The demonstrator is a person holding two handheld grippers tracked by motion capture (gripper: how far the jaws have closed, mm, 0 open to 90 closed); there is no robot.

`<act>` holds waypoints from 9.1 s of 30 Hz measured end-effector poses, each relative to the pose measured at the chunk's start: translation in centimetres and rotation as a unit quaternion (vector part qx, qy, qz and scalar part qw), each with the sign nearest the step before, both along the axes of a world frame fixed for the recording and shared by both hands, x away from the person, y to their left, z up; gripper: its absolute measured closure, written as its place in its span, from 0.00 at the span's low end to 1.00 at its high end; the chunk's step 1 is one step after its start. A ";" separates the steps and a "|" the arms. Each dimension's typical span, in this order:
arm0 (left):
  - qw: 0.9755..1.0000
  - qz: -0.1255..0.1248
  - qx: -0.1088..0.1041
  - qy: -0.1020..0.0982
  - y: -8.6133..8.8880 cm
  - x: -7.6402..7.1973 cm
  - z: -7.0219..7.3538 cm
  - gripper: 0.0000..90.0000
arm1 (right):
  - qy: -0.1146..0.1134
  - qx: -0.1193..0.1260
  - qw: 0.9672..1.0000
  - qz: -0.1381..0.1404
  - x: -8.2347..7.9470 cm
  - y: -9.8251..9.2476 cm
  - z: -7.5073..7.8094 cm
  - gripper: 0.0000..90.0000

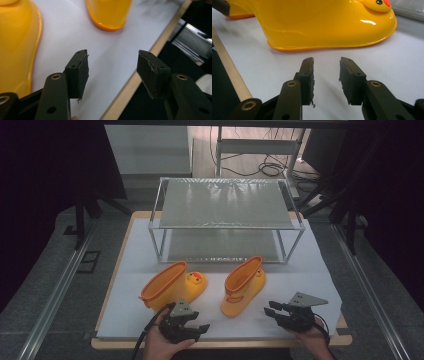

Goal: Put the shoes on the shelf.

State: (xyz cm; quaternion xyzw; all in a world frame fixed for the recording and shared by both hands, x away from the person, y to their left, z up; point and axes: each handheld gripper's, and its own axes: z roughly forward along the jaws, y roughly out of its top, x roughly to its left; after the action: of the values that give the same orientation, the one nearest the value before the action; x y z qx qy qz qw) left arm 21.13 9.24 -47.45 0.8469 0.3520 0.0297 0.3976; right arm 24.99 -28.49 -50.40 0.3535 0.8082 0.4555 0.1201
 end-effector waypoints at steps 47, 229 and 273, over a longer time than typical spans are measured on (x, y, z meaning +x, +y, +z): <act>0.980 -0.182 -0.020 0.079 -4.0 4.0 13.8 0.44 | 0.006 -0.002 1.000 -0.021 0.4 -1.7 0.0 0.69; 0.995 -0.043 0.035 0.077 3.1 8.5 18.0 0.46 | 0.009 0.003 0.999 -0.042 0.7 -2.4 -0.2 0.65; 0.987 -0.033 0.091 0.127 4.8 8.6 14.0 0.38 | 0.014 0.001 0.999 -0.046 0.7 -2.5 -0.4 0.65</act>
State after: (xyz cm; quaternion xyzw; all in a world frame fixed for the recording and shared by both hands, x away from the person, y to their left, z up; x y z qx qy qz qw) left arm 29.72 14.05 -33.44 0.8874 0.3676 -0.0592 0.2719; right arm 25.73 -30.96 -50.83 0.3970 0.7922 0.4451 0.1295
